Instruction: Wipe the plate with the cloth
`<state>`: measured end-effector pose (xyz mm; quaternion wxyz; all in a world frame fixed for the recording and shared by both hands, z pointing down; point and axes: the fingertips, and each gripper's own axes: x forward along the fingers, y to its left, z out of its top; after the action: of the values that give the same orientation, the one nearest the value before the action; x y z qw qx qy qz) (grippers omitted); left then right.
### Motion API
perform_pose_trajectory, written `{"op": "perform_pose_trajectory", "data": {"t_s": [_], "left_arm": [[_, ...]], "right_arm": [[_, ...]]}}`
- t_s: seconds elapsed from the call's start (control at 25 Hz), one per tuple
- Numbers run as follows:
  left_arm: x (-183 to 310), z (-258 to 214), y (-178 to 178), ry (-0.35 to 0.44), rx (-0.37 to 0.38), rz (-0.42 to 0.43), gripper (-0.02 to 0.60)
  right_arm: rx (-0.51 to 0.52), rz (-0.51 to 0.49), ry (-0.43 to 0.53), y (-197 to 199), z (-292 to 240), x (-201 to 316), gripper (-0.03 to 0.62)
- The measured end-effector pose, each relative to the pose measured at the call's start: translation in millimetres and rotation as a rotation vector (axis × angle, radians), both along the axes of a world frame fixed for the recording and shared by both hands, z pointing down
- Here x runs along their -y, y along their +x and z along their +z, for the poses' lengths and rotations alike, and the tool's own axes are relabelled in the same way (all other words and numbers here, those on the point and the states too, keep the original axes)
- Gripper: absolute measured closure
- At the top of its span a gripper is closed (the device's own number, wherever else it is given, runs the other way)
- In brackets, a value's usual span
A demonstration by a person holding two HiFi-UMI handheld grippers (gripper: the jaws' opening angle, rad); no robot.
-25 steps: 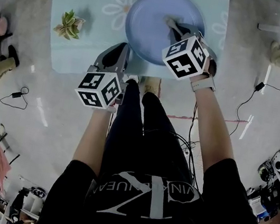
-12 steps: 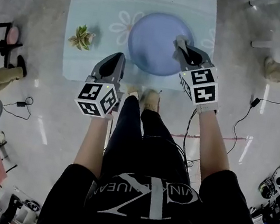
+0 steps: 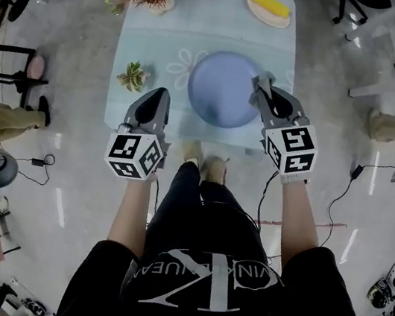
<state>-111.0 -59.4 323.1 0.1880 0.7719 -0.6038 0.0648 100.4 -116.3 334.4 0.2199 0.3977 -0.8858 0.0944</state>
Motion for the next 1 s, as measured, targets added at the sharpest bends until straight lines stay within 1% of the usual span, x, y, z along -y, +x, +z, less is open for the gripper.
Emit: {"op": "perform_pose_trajectory", "data": {"t_s": [0.2,0.6,0.84,1.0], "left_arm": [[-4.8,-37.2,-4.8,0.067,0.024,-0.011,0.581],[-4.5,-112.9,-10.0,0.219,0.051,-0.027,0.581],[-13.5,-146.8,-7.9,0.286,0.074,-0.032,0.581],[-10.7,-167.9,-17.1,0.329,0.096,-0.042,0.581]], "right_arm": [[0.049,0.024,0.039,10.8,-31.8,-8.4,0.557],[0.11,0.036,0.175,19.2,-103.3,-12.5,0.557],[0.146,0.059,0.236,34.9,-138.1,-20.5,0.557],[0.161,0.044,0.272,30.4,-160.8,-21.6,0.557]]}}
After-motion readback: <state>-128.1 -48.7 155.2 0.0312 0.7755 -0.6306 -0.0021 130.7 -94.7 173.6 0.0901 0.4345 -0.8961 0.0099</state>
